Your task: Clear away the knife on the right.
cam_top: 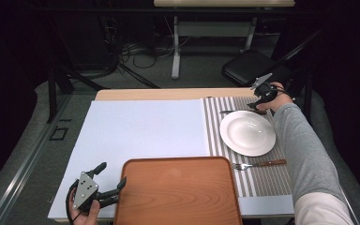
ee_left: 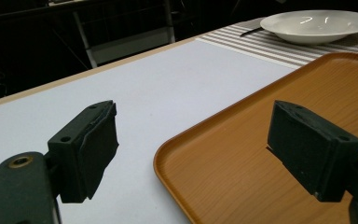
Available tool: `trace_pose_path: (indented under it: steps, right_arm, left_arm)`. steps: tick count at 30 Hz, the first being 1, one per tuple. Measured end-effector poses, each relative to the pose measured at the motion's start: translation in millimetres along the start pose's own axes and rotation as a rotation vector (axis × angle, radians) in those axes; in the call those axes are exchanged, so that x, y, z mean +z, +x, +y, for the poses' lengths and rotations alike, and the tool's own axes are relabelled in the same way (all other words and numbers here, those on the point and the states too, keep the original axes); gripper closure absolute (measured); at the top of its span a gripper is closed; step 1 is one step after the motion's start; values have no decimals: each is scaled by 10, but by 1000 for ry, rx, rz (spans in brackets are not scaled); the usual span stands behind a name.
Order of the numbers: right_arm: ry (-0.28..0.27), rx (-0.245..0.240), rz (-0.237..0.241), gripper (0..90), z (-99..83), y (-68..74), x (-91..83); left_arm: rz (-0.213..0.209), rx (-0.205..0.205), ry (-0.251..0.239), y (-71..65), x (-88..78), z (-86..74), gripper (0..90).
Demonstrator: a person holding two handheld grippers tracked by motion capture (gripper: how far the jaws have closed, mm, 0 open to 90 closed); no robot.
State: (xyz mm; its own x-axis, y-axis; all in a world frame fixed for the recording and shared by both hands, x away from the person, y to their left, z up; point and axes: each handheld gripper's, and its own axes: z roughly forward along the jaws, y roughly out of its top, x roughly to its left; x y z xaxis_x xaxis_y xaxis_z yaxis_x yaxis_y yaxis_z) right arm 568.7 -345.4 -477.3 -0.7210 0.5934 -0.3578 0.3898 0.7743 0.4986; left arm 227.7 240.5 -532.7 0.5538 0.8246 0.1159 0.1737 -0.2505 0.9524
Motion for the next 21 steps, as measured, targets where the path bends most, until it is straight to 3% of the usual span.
trace_pose_path:
  steps: [1,2,3,5,7,8,10,11,12,21]
  right_arm:
    - [0,0,0,304,0,0,0]
    - [13,-72,-2,304,7,3,-6]
    - [13,-72,-2,304,7,3,-6]
    - [51,-143,-8,302,9,28,-18]
    - [50,-169,-11,301,7,32,-20]
    - [68,-236,-14,298,5,31,-31]
    - [81,-254,-19,295,-2,40,-34]
    - [121,-329,-35,289,-11,54,-33]
    - [140,-363,-34,289,-17,60,-26]
    - [168,-417,-23,334,-48,72,-15]
  left_arm:
    - [0,-2,-1,-4,1,0,156]
    - [0,-1,-1,-5,2,1,156]
    - [1,-1,0,-6,3,0,156]
    - [1,-2,0,-7,3,0,156]
    - [-1,-1,2,-3,1,0,156]
    - [0,-3,2,-2,2,0,156]
    - [0,-4,1,-3,3,-2,156]
    - [-2,-2,4,-4,3,-1,156]
    - [-1,-2,3,-6,4,-1,156]
    - [-1,-2,2,-9,6,-1,156]
